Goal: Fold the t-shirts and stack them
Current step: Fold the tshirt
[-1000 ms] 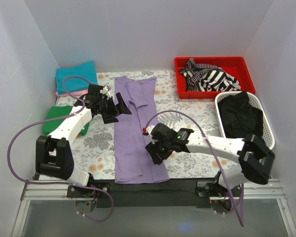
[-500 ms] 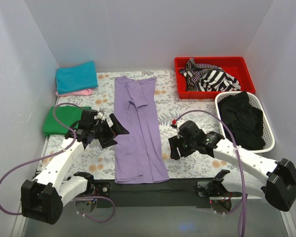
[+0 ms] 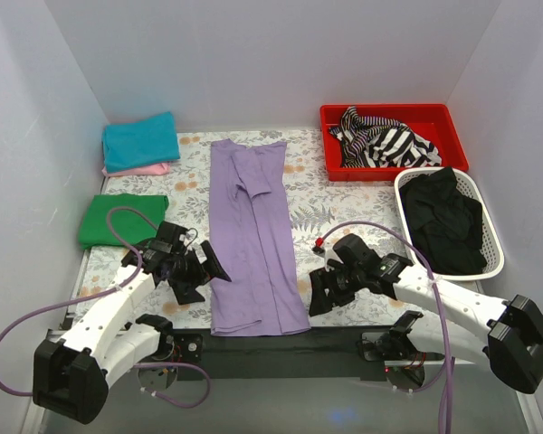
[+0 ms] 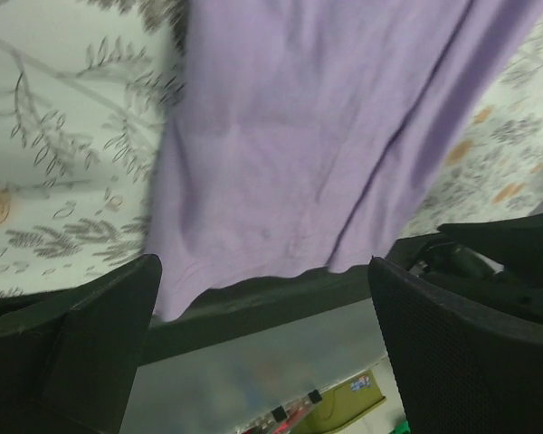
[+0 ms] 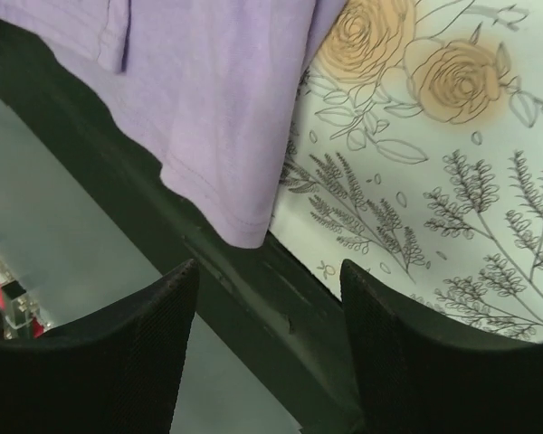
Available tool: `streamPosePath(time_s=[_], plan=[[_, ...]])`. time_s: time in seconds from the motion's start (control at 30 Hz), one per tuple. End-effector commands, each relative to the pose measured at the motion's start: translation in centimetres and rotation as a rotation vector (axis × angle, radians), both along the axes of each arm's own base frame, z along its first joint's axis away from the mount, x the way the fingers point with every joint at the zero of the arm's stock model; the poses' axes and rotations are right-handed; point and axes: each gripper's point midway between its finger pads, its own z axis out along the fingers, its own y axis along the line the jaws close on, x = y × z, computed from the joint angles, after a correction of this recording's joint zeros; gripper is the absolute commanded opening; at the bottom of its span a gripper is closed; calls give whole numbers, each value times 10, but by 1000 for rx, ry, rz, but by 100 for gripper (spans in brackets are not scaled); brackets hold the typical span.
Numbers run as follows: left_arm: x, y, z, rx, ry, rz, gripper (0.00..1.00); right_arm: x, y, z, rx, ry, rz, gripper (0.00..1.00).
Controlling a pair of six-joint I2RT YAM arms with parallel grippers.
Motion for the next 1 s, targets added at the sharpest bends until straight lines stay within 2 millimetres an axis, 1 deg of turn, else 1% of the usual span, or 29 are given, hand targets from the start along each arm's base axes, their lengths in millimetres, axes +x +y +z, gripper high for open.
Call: streamPosePath(time_s=[0.0,0.07,0.1,0.17,0.3,0.37,0.5,0.6,0.67,0.8,0.87,0.97], plan=[[-30,9,-9,51,87,13,98,-9,9,9,85,29,26,70],[-34,7,-7,57,90,5,98,-10,7,5,90,32,19,70],[-33,7,-5,56,87,6,98,-12,9,5,102,37,22,70],[-38,11,-9,88,105,2,98,-12,9,1,104,41,18,70],[-39,11,-16,111,136,-9,98,-18,15,-5,140,87,26,70],[-41,8,-18,114,158,-23,98,-18,20,-2,174,91,40,70],[-56,4,-28,160,228,-72,98,-15,26,2,192,92,43,70],[-64,5,-34,191,268,-82,98,-14,30,2,201,96,56,70],[-69,4,-39,199,291,-96,98,-15,30,0,200,110,53,69],[-76,0,-40,185,326,-107,98,-22,29,-5,199,147,51,68],[-81,0,-44,185,344,-111,98,-23,29,-8,196,148,50,67],[-87,-1,-49,186,377,-117,98,-27,27,-15,176,178,42,63]])
